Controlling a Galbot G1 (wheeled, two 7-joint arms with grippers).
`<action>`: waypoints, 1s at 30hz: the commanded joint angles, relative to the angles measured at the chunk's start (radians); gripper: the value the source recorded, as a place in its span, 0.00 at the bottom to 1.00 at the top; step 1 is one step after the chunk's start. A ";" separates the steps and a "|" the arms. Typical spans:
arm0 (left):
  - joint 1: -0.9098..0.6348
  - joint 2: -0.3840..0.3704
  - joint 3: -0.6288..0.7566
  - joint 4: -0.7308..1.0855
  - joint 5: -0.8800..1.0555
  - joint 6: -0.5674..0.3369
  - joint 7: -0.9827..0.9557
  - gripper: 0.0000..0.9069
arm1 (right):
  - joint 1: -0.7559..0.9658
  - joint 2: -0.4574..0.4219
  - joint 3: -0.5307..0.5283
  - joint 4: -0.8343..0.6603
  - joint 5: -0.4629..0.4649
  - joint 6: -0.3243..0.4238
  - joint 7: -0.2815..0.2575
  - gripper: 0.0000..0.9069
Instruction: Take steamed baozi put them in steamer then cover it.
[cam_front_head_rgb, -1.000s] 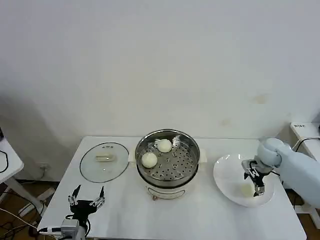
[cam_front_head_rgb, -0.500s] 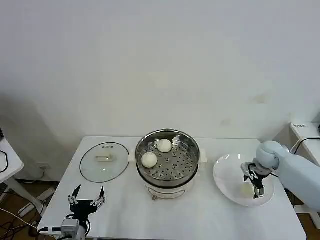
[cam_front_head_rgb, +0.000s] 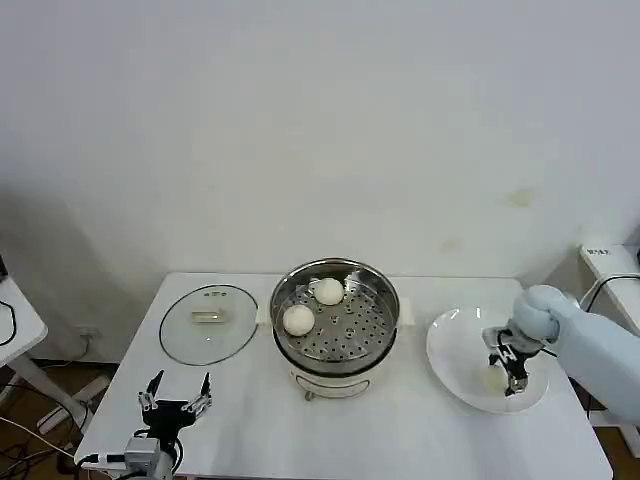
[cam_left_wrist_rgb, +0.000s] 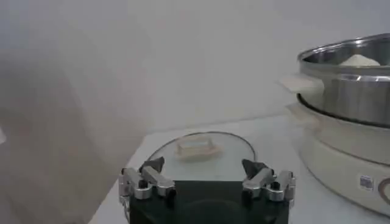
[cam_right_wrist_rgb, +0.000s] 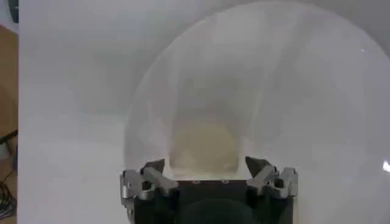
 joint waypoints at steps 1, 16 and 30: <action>-0.002 0.000 0.000 0.002 0.000 0.000 0.000 1.00 | 0.005 -0.004 0.003 0.004 0.006 0.000 0.006 0.58; -0.014 0.002 0.002 0.003 -0.001 0.002 0.008 1.00 | 0.372 -0.084 -0.108 0.096 0.238 0.034 -0.039 0.59; 0.004 -0.010 -0.019 -0.011 0.001 0.005 0.008 1.00 | 0.585 0.109 -0.154 0.015 0.510 0.426 -0.075 0.60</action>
